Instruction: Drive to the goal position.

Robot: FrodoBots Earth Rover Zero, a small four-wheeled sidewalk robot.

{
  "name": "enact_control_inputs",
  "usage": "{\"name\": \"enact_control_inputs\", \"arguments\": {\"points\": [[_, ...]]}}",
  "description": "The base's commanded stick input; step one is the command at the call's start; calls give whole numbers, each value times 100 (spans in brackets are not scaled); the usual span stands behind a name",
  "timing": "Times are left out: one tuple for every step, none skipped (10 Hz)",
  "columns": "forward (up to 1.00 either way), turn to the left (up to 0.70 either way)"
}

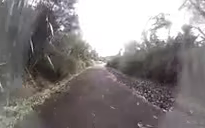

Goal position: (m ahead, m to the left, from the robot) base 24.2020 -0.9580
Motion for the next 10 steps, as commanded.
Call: {"name": "enact_control_inputs", "arguments": {"points": [[70,0],[70,0],[70,-12],[70,-25],[70,-35],[70,-35],[70,-35],[70,-35],[70,0],[70,0]]}}
